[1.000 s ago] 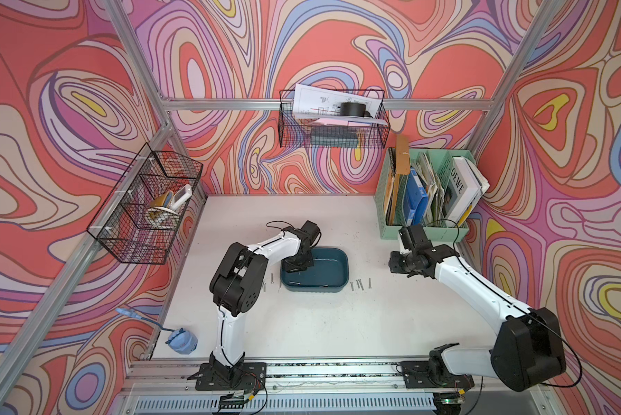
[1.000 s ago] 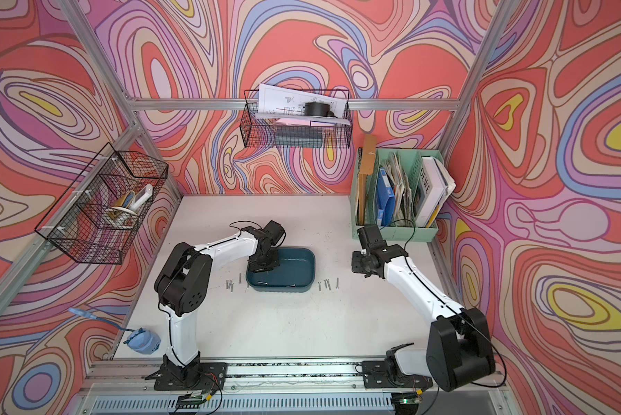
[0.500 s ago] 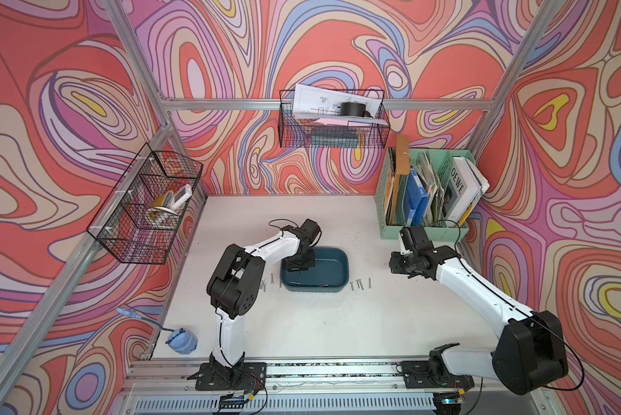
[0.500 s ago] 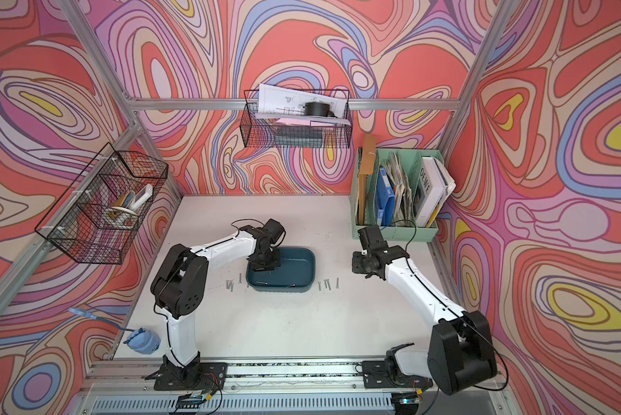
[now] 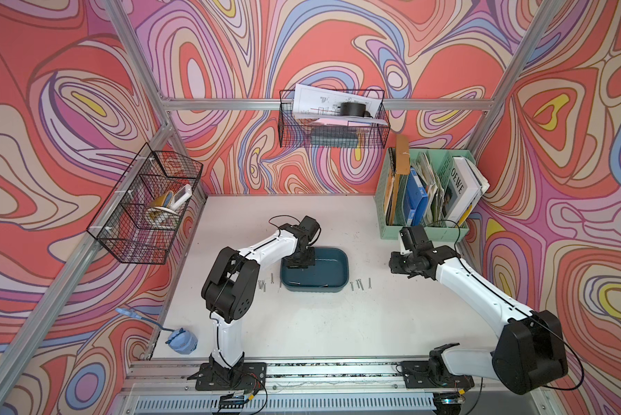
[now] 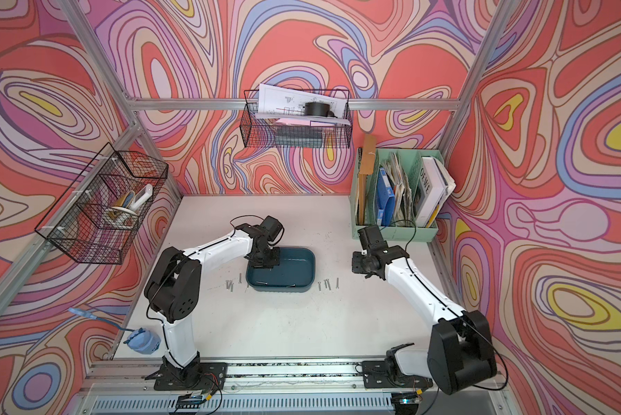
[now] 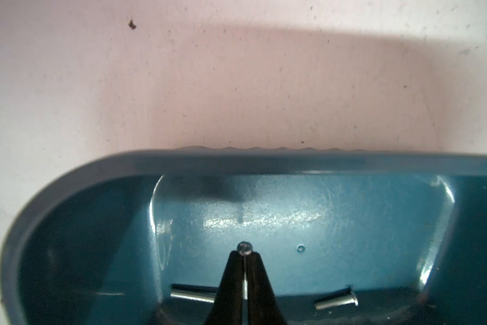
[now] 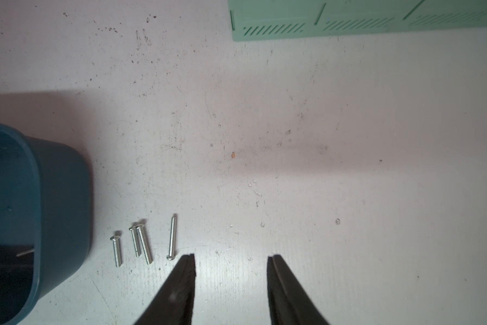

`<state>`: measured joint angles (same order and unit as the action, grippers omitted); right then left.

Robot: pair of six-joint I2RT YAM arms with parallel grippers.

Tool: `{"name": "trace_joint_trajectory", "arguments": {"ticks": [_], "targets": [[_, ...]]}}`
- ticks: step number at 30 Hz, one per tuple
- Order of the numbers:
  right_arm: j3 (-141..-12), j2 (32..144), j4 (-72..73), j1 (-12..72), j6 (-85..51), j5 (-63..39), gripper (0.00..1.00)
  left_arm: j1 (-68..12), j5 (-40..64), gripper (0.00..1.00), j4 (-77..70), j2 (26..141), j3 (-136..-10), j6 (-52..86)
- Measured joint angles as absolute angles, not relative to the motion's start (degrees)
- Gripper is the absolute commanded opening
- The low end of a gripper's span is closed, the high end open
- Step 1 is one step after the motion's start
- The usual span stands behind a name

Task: Take out the screws from the storage box
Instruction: Pick up the screw from the storage box.

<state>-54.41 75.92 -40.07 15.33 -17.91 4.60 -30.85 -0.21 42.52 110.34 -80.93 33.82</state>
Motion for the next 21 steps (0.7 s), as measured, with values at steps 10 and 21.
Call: {"name": "trace_joint_trajectory", "arguments": {"ticks": [10, 21], "targets": [[-54.4, 77.2, -39.8, 15.3, -17.9, 4.0, 0.44, -30.9, 0.0, 0.09, 42.5, 109.8, -80.9, 31.5], [-54.4, 77.3, -39.8, 15.3, -17.9, 4.0, 0.44, -30.9, -0.2, 0.09, 43.0, 109.9, -80.9, 31.2]]}}
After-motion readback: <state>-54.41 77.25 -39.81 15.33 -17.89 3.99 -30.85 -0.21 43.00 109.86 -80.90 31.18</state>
